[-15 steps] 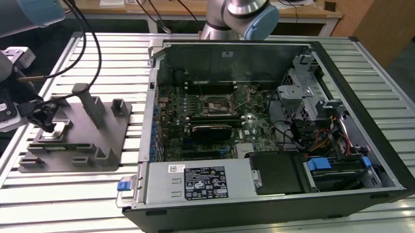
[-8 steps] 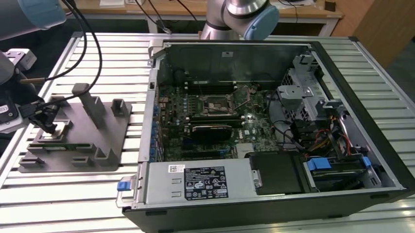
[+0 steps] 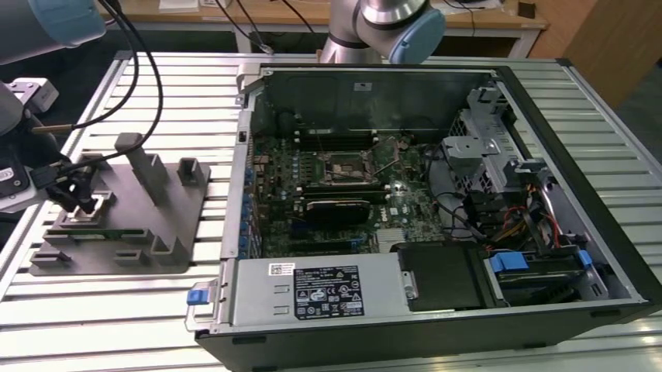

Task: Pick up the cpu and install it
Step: 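Pick up the cpu and move it towards the insertion slot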

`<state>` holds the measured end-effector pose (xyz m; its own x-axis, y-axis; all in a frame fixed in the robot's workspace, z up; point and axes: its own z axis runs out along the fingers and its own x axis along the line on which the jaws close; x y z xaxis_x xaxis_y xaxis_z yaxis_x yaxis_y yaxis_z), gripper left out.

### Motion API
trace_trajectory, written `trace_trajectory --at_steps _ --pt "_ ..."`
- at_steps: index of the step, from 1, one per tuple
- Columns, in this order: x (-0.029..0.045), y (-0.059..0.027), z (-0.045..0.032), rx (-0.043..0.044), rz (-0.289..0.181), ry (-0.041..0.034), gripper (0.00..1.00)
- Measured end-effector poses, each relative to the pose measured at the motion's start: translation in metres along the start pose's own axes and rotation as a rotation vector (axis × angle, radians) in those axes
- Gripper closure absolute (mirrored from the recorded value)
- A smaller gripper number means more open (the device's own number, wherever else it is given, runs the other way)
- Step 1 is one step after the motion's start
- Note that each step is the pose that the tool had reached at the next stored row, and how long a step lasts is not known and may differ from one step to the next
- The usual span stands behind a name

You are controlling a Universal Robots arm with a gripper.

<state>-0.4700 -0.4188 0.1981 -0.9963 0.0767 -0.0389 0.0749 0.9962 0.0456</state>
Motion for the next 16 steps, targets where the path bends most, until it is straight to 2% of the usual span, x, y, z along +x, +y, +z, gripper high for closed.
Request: trace_trajectory --at_steps 2,3,5,8,9,16 --pt "0.0000 0.0000 0.0000 -0.0001 0.000 0.0001 0.59" --pt "0.0000 0.0000 0.0000 -0.0001 0.000 0.0001 0.59" --pt "0.0000 0.0000 0.0000 -0.0002 0.000 0.0001 0.47" --pt "0.0000 0.0000 0.0000 -0.0002 0.000 0.0001 0.42" --pt "0.0000 0.0000 0.0000 -0.0002 0.000 0.0001 0.35" --pt "0.0004 0.0014 0.0050 -0.0002 0.000 0.0001 0.35"
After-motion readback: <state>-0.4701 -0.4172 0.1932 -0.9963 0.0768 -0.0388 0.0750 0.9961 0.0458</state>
